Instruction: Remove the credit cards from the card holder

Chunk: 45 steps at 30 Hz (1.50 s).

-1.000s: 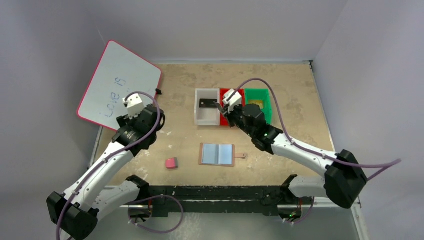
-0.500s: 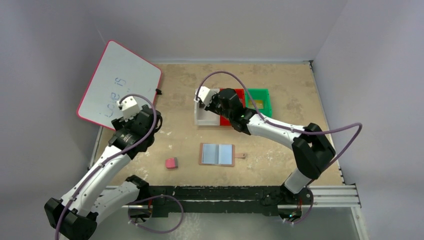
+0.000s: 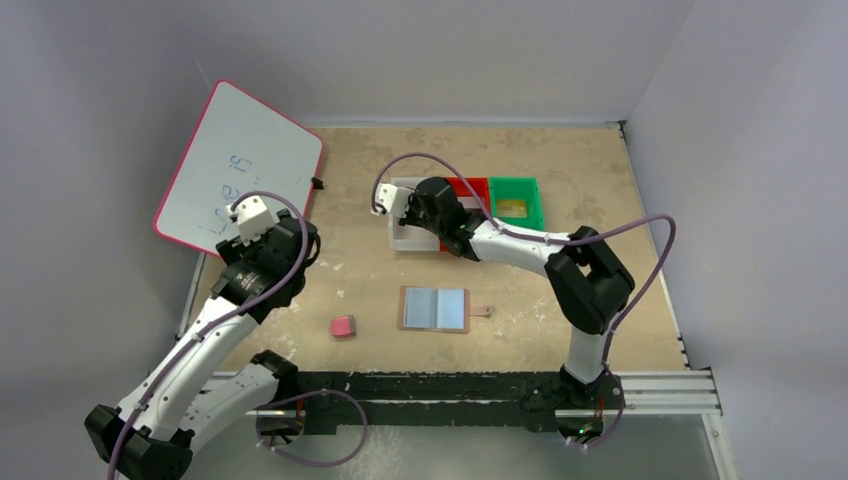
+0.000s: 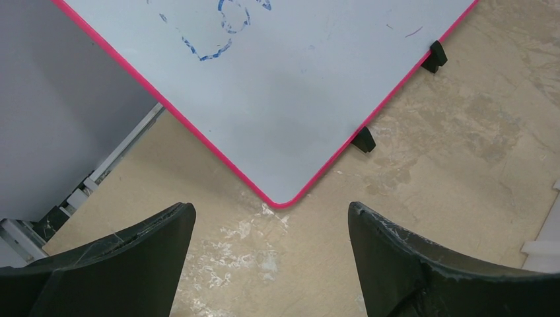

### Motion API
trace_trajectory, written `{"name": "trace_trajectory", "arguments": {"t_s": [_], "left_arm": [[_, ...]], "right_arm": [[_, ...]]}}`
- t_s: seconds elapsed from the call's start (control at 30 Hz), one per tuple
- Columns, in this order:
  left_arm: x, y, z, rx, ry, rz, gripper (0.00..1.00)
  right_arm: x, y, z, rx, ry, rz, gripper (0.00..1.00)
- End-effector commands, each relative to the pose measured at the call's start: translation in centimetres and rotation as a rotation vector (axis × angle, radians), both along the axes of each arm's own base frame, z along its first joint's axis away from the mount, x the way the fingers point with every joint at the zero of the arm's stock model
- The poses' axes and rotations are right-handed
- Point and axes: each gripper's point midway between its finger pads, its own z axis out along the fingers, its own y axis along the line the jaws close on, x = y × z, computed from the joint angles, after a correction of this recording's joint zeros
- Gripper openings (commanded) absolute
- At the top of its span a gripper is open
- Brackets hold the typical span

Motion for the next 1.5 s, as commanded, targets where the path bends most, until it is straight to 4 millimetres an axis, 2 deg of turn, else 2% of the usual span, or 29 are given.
{"name": "trace_trajectory", "arguments": {"t_s": [0.0, 0.33, 0.5, 1.0, 1.23, 1.47], "left_arm": [[0.0, 0.8, 1.6, 0.003, -0.059, 0.048, 0.87], [-1.5, 2.2, 3.8, -0.023, -0.167, 0.093, 0.86], [-1.5, 2.1, 3.8, -0.024, -0.166, 0.087, 0.86], [-1.2, 1.9, 3.5, -0.015, -0.143, 0.078, 0.86], [-1.0, 1.7, 3.2, -0.009, -0.127, 0.071, 0.86], [-0.8, 1.5, 2.9, -0.005, -0.113, 0.063, 0.86]], "right_arm": [[1.9, 1.1, 2.2, -0.019, -0.088, -0.004, 0.0], [3.3, 2.2, -0.2, -0.101, -0.056, 0.01, 0.0], [3.8, 2.5, -1.8, -0.15, -0.04, 0.025, 0.0], [5.2, 2.0, -3.7, -0.227, -0.096, -0.001, 0.09], [5.6, 2.2, -3.5, -0.209, -0.127, -0.01, 0.14], [5.1, 2.1, -3.8, -0.2, -0.117, 0.004, 0.26]]}}
